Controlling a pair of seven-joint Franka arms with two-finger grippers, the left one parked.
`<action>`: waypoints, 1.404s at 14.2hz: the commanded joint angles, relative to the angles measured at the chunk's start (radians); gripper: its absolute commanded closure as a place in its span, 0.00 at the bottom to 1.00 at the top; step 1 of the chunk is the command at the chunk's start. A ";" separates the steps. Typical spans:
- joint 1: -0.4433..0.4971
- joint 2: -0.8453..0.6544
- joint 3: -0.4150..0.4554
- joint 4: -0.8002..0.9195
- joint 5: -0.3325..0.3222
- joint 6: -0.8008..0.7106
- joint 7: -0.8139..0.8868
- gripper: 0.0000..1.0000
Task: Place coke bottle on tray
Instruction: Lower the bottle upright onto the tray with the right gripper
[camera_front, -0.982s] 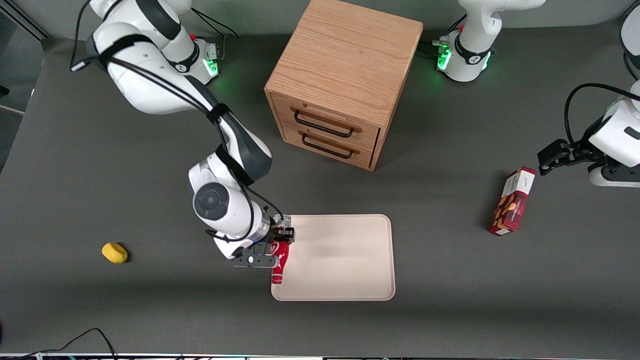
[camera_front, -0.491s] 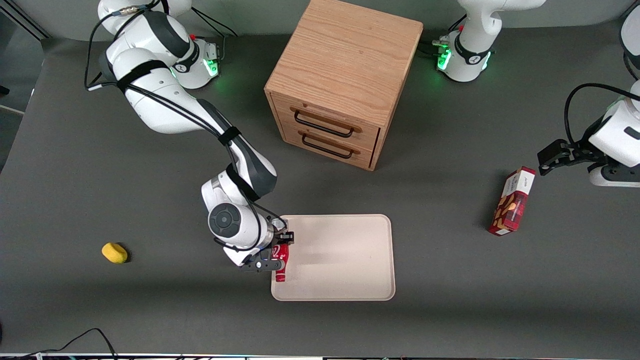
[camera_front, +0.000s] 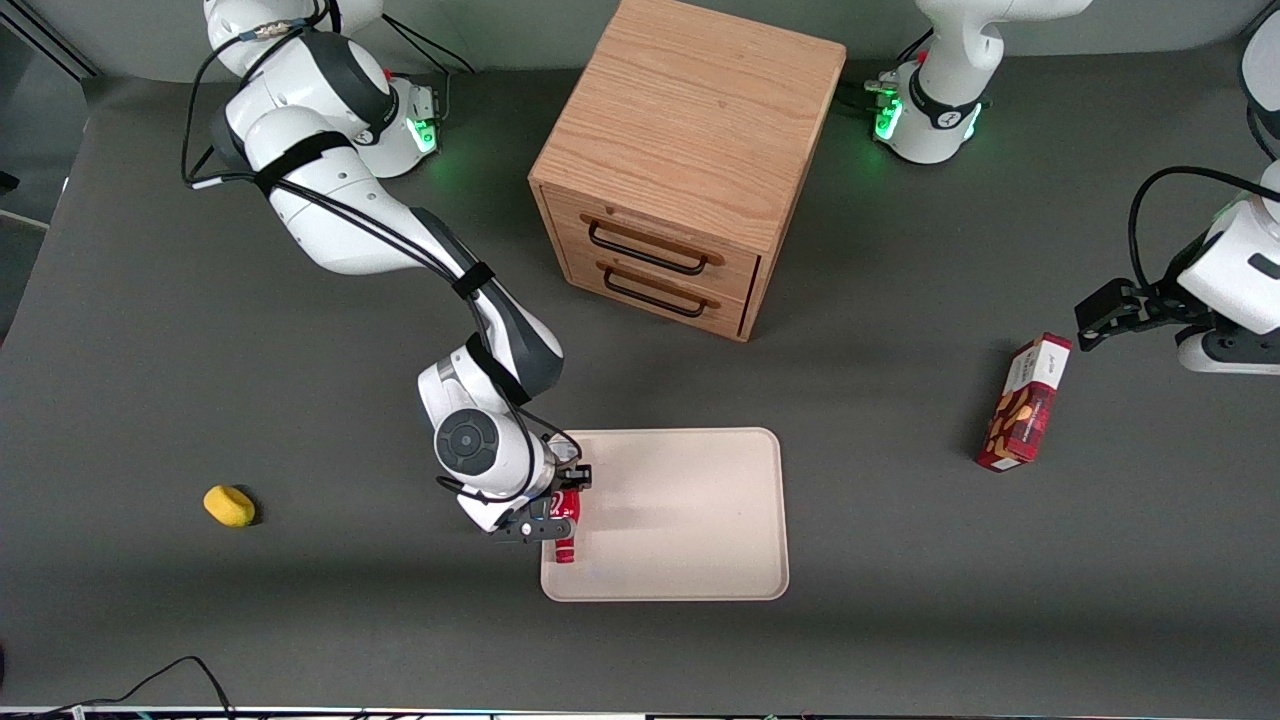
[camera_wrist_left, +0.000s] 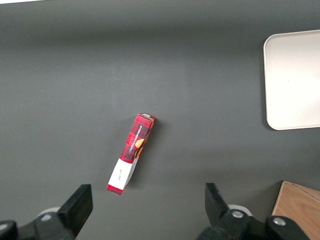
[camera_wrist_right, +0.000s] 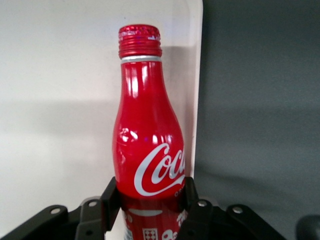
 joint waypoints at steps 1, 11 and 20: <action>0.013 0.017 -0.011 0.036 -0.012 0.005 0.001 0.00; 0.013 -0.041 -0.007 0.015 0.011 0.002 0.048 0.00; -0.048 -0.228 -0.009 -0.105 0.008 -0.003 0.086 0.00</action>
